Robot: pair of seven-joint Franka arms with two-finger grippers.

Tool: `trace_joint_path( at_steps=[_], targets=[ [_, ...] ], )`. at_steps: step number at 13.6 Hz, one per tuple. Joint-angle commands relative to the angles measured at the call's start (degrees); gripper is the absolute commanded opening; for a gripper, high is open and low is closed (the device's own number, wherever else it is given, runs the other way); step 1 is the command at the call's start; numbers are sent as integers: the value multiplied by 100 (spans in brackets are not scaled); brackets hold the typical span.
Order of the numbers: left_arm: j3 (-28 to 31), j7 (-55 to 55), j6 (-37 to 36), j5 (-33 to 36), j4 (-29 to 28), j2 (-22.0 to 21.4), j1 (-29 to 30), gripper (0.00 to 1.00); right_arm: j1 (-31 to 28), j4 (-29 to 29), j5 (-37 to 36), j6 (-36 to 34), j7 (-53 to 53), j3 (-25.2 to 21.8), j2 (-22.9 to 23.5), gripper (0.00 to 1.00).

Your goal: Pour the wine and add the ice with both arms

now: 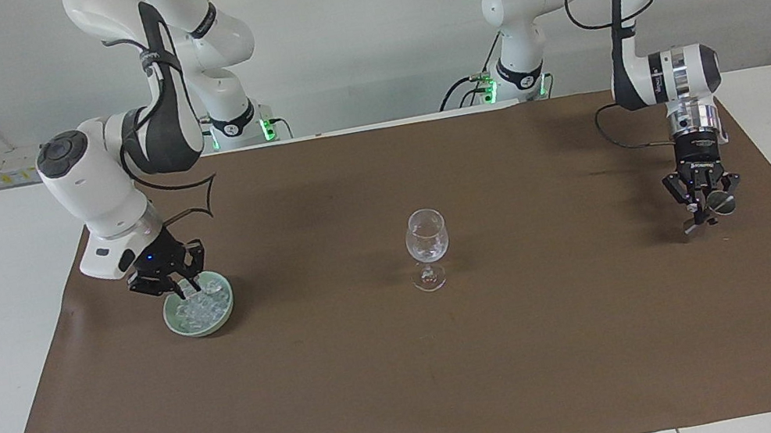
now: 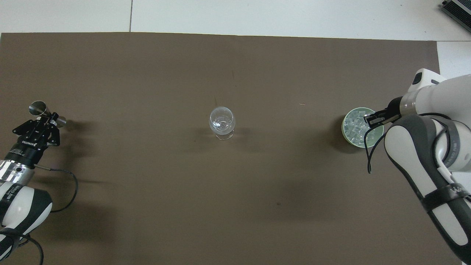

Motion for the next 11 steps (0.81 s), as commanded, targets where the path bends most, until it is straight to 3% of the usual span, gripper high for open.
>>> trace_joint_path(
  at_steps=[1,6,11],
  targets=[
    [-41,-72,-96,-191,221,229,11,0,-34,366,151,-430,965,296,-126,0],
    [-50,-72,-97,-358,414,387,-16,0,-16,1114,151,-950,3259,1306,-214,0],
    [-111,-72,-62,-508,626,590,-16,0,19,1432,28,-670,5098,2300,-170,0]
  ],
)
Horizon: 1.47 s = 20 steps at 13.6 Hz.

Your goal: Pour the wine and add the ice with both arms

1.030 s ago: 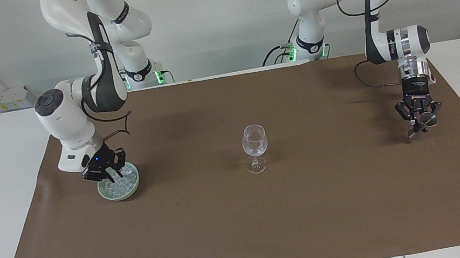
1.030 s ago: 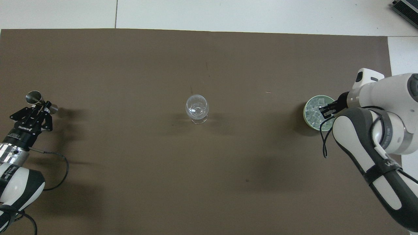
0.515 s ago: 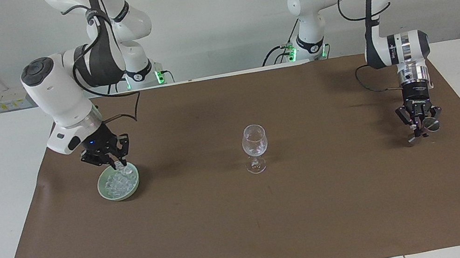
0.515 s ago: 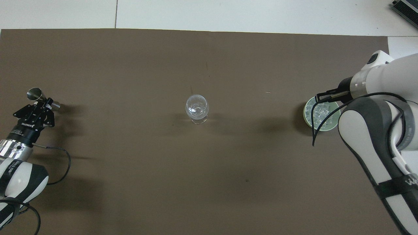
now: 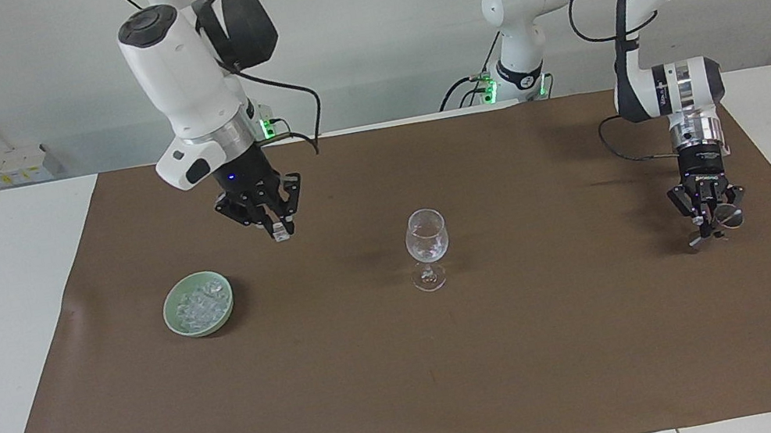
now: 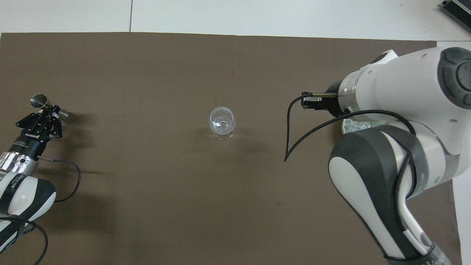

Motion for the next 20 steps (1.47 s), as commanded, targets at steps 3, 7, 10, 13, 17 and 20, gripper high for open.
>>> trace_joint_path(
  at_steps=[3,7,10,13,17,20],
  targets=[
    [-65,-51,-31,-206,250,214,-12,0,-4,48,-17,645,1145,701,122,0],
    [-65,-51,12,-258,285,250,-12,0,338,48,-87,1734,1577,922,508,0],
    [-127,-43,74,-276,312,267,-3,0,506,48,-342,2027,1666,966,728,0],
    [-127,-34,153,-276,364,329,-20,0,568,-135,-588,2273,1605,1072,878,0],
    [-153,-34,232,-276,382,338,-29,0,638,-215,-747,2431,1543,1072,1019,7],
    [-179,-25,294,-276,417,346,-29,0,647,-259,-747,2632,1463,1072,1054,12]
  ],
)
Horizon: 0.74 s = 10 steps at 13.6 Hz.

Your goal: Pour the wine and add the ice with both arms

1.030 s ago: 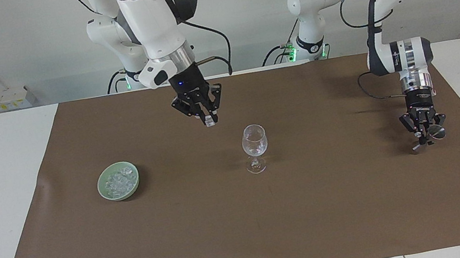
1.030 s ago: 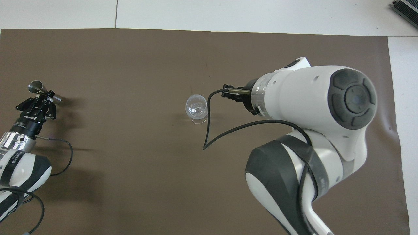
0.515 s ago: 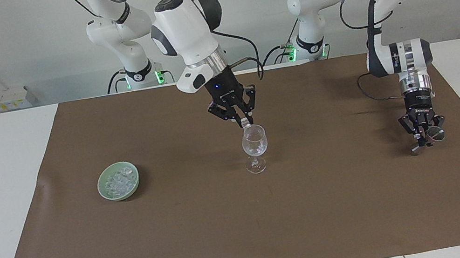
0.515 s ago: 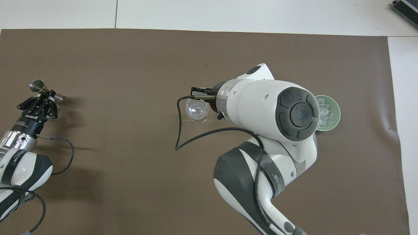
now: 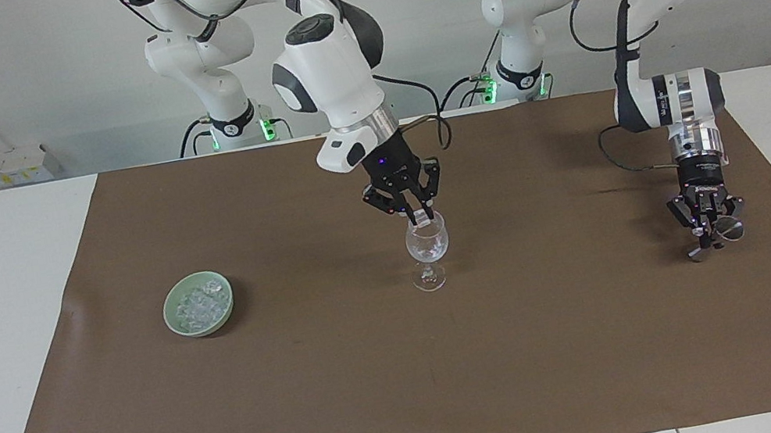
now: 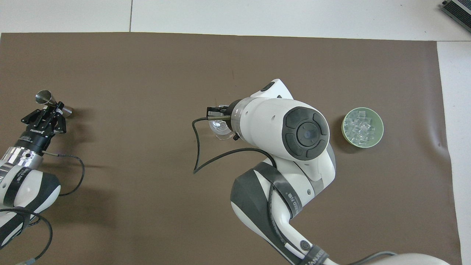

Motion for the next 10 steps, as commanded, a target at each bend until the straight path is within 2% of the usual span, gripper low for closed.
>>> trace_joint_path(
  at_steps=[1,2,4,6,10],
  targets=[
    [-34,-24,157,-139,159,83,-28,0,24,-75,-88,328,11,57,93,14],
    [-60,-24,157,-139,159,83,-28,0,25,-66,-88,329,11,49,102,16],
    [-69,-16,183,-156,168,83,-28,0,34,-75,-88,329,11,49,102,27],
    [-78,-7,210,-156,185,92,-28,0,34,-75,-88,320,29,49,102,47],
    [-113,-7,272,-156,203,118,-20,0,25,-48,-88,320,46,49,102,78]
  ],
)
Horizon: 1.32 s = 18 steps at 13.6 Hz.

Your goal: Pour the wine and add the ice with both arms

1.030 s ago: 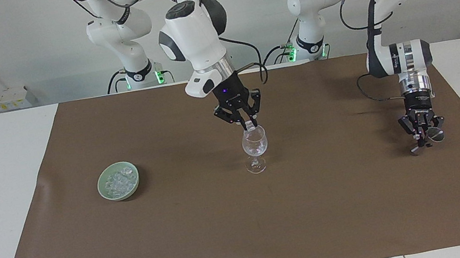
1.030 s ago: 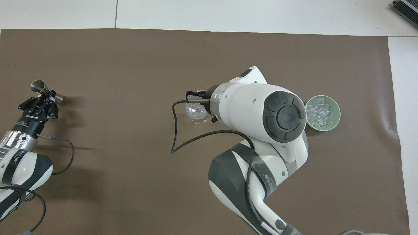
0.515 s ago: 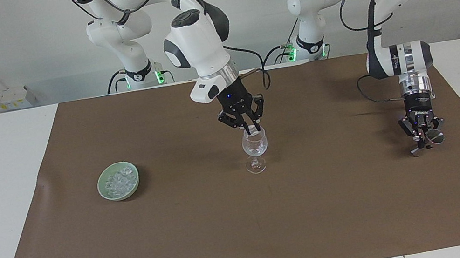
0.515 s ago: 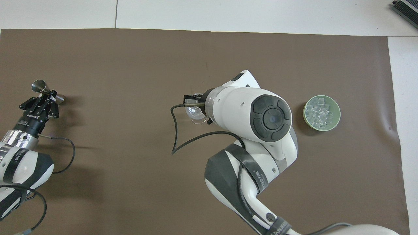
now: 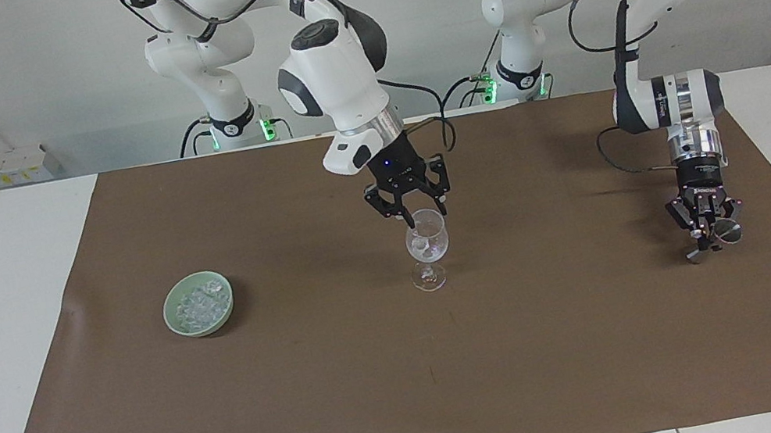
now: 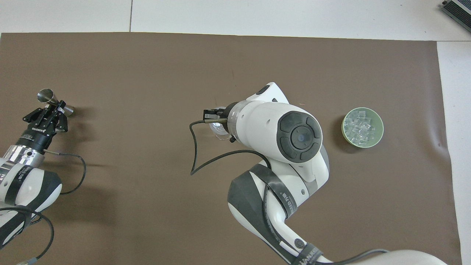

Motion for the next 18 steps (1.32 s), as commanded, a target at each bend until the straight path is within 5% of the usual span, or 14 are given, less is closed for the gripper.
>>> trace_joint_path(
  at_steps=[1,6,18],
  targets=[
    [-35,-7,159,-152,155,100,-19,0,-35,30,-87,131,46,43,32,94],
    [-61,-7,203,-161,190,100,-11,0,-123,127,-87,-192,46,-167,-283,100],
    [-70,20,274,-161,199,136,-37,11,-562,363,-395,-2687,-1094,-1608,-1330,100]
  ],
)
